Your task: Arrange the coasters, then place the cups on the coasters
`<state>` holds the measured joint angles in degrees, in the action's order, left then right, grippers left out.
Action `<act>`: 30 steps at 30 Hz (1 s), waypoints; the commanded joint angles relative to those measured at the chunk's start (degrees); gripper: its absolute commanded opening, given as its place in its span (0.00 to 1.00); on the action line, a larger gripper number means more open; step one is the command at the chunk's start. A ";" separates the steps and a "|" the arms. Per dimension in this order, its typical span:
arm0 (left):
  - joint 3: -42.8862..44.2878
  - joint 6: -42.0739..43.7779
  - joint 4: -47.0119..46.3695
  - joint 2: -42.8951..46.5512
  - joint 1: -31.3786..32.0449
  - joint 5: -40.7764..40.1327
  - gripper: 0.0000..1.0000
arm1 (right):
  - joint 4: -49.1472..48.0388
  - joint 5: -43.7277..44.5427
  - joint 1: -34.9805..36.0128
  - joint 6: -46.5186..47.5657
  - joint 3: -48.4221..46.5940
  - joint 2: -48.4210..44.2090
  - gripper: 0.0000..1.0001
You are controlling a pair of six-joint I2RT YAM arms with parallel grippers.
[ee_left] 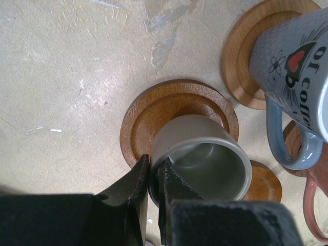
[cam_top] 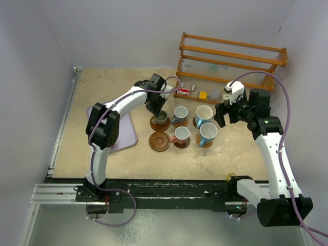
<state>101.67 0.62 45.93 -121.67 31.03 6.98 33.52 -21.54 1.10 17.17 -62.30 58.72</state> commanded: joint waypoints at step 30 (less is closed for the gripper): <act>-3.97 0.07 -4.12 0.64 0.00 -0.51 0.07 | -1.88 1.26 0.12 -0.18 0.42 -0.89 1.00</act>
<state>98.65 0.64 43.33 -122.23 30.79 6.35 33.41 -20.73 1.10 17.17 -62.02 58.72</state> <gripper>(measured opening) 0.062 0.998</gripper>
